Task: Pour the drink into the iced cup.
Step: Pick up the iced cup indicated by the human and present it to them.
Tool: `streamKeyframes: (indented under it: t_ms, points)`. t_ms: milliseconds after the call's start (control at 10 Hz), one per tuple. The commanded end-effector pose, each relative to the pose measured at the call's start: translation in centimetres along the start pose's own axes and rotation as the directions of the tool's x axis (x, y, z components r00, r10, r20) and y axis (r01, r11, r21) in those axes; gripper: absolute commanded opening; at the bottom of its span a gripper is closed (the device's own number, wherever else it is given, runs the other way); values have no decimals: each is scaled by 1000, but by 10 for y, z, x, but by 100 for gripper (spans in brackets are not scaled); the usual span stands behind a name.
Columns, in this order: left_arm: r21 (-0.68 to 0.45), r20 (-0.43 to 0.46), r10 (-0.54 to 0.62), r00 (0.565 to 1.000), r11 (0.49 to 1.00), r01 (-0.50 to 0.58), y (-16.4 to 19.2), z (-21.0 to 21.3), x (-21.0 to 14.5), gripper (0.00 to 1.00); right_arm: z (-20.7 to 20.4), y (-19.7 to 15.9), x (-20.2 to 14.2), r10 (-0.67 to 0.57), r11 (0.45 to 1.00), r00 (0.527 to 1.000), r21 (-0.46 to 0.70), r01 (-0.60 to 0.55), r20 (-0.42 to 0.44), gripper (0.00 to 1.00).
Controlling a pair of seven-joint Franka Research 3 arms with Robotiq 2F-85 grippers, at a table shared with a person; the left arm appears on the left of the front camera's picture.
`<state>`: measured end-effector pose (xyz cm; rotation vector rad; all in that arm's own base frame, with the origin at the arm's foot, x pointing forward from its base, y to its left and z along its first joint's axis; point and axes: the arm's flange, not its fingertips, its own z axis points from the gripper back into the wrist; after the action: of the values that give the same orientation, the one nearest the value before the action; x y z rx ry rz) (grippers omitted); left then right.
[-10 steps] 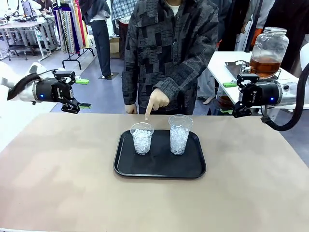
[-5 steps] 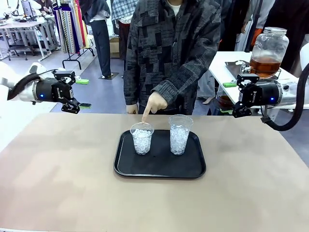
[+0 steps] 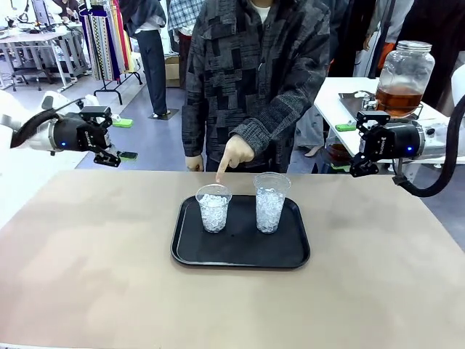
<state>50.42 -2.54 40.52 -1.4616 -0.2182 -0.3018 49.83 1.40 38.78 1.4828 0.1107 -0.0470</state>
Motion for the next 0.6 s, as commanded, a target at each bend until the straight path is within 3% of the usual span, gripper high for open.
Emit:
streamKeyframes:
  t_ms: [0, 300, 400, 500]
  points:
    - [4, -22, -278, 960, 961, 278, 13, -1, -5, 100, 1, 1, 0, 8, 1000, 1000, 2, -8, 2, 100]
    - [16, -59, -458, 887, 888, 459, 17, 0, -15, 100, 1, 1, 0, 8, 1000, 1000, 2, -8, 2, 100]
    - [65, -80, -376, 923, 922, 381, 10, 2, -15, 100, 1, 1, 0, 8, 1000, 1000, 2, -8, 2, 100]
    - [15, -54, -423, 905, 906, 424, 13, 0, -9, 100, 1, 1, 0, 8, 1000, 1000, 2, -8, 2, 100]
